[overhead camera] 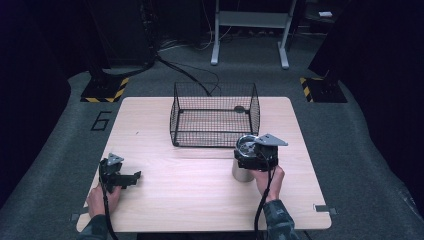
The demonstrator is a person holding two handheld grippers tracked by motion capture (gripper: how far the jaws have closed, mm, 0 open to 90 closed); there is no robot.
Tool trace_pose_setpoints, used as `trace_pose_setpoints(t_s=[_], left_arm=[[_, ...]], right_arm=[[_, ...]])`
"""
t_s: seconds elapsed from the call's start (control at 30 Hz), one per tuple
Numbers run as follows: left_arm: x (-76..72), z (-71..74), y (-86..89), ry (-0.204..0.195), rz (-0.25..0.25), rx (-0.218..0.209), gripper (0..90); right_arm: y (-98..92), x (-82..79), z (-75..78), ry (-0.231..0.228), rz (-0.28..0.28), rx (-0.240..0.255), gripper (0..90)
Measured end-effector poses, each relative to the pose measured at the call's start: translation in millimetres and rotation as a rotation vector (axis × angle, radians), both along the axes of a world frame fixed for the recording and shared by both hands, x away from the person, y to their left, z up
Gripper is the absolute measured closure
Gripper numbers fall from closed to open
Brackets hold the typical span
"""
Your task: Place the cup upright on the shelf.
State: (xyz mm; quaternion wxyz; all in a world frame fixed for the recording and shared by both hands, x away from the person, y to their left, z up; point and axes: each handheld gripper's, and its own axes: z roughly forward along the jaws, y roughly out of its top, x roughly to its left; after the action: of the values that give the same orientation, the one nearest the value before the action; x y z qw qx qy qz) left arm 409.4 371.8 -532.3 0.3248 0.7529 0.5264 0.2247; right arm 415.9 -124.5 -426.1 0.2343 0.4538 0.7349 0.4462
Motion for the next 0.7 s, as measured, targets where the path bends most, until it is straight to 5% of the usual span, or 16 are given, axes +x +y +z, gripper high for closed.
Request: trace_pose_setpoints(t_s=[0.7], left_arm=[[0.2, 0.2, 0.6, -0.002, -0.005, 0.008, 0.1]], right_arm=[[-9.6, -5.0, 28.1, 0.004, 0.039, 0.012, 3.4]])
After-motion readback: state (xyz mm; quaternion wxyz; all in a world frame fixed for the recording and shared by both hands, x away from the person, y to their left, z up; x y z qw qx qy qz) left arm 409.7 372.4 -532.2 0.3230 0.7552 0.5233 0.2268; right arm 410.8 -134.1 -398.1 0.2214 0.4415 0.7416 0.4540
